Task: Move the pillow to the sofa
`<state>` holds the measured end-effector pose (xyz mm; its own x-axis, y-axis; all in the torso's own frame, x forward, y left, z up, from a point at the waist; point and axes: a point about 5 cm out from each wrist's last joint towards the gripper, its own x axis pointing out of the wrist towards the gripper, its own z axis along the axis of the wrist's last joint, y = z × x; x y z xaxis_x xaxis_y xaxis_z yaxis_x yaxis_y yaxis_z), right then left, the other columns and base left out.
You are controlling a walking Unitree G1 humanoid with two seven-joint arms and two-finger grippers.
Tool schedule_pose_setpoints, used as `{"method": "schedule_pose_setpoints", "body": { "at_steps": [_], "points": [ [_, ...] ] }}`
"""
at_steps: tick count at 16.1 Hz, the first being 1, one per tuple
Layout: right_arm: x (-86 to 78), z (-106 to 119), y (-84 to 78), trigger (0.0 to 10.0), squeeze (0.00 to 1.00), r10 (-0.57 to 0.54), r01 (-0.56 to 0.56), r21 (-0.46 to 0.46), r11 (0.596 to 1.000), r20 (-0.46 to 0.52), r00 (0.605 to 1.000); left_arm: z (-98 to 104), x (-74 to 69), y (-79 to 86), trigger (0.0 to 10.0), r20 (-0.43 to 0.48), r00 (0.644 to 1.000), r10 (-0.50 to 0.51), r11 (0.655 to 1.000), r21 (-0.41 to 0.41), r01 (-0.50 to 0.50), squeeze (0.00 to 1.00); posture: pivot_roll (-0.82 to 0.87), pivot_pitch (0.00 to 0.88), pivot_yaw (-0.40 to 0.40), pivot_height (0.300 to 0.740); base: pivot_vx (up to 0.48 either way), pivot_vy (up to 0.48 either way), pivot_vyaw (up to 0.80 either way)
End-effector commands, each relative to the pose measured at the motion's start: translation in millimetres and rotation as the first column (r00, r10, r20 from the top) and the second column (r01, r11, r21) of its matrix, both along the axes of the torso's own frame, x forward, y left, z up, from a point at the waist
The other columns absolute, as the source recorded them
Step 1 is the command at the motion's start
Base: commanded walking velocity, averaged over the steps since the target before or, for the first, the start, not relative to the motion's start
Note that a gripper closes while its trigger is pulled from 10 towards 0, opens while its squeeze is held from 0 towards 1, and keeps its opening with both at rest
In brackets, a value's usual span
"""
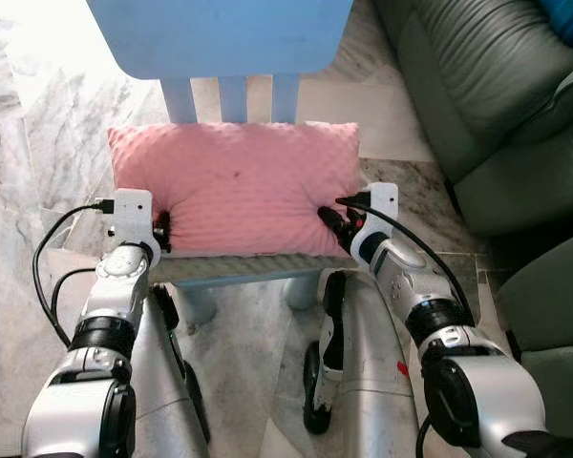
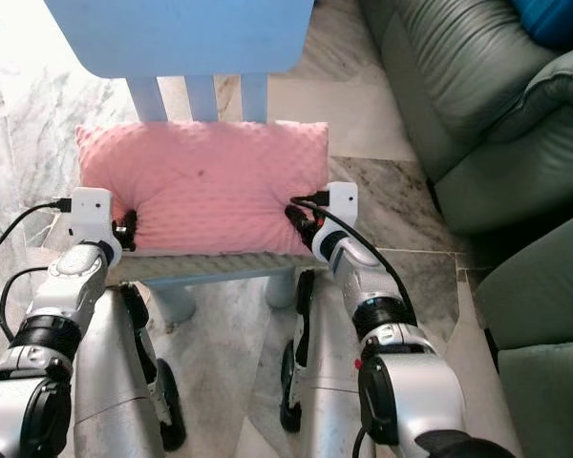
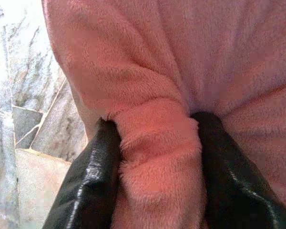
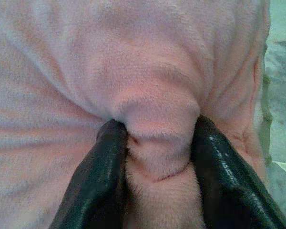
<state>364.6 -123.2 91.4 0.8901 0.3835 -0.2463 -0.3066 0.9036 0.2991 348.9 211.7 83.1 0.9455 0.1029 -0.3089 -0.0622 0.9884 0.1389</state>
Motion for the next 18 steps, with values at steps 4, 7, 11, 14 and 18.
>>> {"method": "schedule_pose_setpoints", "body": {
  "at_steps": [4, 7, 11, 14, 18],
  "points": [
    [-3.5, -12.1, -2.4, 0.0, 0.0, -0.02, 0.02, -0.012, 1.0, -0.069, 0.997, -30.6, -10.4, -12.1, 0.0, -0.137, 0.99, -0.016, 0.999, -0.05, 0.009, 0.0, 0.01, 0.203, -0.115, 0.47, 0.0, 0.0, 0.0],
    [-3.8, -15.9, -3.8, 0.0, 0.0, -0.056, 0.058, 0.011, 0.998, -0.11, 0.992, -31.3, -8.2, -12.4, 0.0, -0.149, 0.989, -0.011, 0.998, -0.058, 0.002, 0.0, 0.02, 0.175, -0.11, 0.47, 0.0, 0.0, 0.0],
    [0.0, -9.3, 4.7, 0.0, 0.0, -0.017, 0.019, 0.023, 1.0, -0.094, 0.995, -17.2, 2.6, -12.0, 0.0, -0.092, 0.996, 0.013, 0.996, -0.092, -0.022, 0.0, 0.04, 0.094, -0.087, 0.47, 0.0, 0.0, 0.0],
    [-0.1, -7.8, 4.9, 0.0, 0.0, 0.015, -0.016, -0.011, 1.0, -0.059, 0.998, -10.6, 6.5, -13.5, 0.0, -0.058, 0.998, 0.018, 0.994, -0.107, -0.025, 0.0, 0.05, 0.048, -0.071, 0.47, 0.0, 0.0, 0.0],
    [-3.5, -0.6, -9.3, 0.0, 0.0, 0.028, -0.022, -0.068, 0.997, 0.096, 0.995, 4.5, 6.6, -14.1, 0.0, 0.104, 0.994, 0.025, 0.995, -0.096, -0.015, 0.0, 0.03, 0.0, -0.048, 0.47, 0.0, 0.0, 0.0]
  ]
}}
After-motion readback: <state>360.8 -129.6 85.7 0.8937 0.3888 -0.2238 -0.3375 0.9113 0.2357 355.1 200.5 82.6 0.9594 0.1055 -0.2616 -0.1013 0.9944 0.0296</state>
